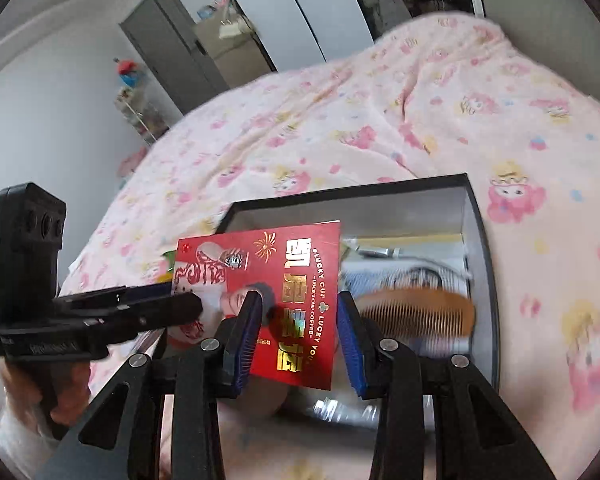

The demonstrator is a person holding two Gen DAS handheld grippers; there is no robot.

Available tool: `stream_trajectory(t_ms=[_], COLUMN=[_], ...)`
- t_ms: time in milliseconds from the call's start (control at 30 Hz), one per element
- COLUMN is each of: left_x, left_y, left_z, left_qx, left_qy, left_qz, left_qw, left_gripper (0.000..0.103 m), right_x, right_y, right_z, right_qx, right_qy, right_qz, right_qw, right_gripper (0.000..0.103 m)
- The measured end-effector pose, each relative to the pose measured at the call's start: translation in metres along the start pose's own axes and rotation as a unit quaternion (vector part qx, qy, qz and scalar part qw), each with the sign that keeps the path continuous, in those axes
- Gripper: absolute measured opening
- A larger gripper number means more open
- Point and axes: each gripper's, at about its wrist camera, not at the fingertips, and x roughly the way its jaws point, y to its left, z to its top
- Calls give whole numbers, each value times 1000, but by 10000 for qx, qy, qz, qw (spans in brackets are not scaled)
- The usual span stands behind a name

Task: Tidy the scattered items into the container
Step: 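Carry the red packet with the left gripper over the black box, then lower the red packet into the box and open the left gripper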

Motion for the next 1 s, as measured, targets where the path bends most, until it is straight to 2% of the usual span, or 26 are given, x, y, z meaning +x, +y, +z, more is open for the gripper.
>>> stream_trajectory(t_ms=[67, 200, 367, 533, 667, 800, 900, 967, 1000], left_x=[24, 60, 80, 74, 69, 64, 62, 61, 61], left_y=[8, 9, 7, 8, 13, 25, 26, 23, 21], left_z=[13, 25, 26, 22, 20, 18, 17, 16, 15], left_qx=[-102, -43, 34, 147, 299, 209, 275, 363, 391], left_qy=[208, 432, 371, 282, -37, -16, -17, 7, 16], left_qz=[161, 429, 975, 950, 1337, 1222, 1135, 938, 878], left_qw=[9996, 9981, 9945, 9950, 9906, 9923, 9932, 9949, 9954], left_gripper=[55, 55, 55, 57, 54, 53, 53, 53, 53], right_x=[31, 62, 78, 79, 97, 112, 104, 94, 87], right_y=[-15, -30, -36, -30, -23, -11, -4, -7, -10], right_z=[12, 0, -3, 9, 19, 15, 10, 8, 7], right_qx=[205, 322, 500, 310, 137, 69, 104, 119, 110], right_qy=[229, 501, 754, 862, 1031, 1241, 1136, 994, 913], right_qz=[-5, -139, -117, -242, -320, -163, 73, 17, -144], right_qw=[9995, 9981, 9958, 9955, 9941, 9921, 9935, 9950, 9957], right_gripper=[35, 35, 35, 35, 35, 35, 35, 35, 35])
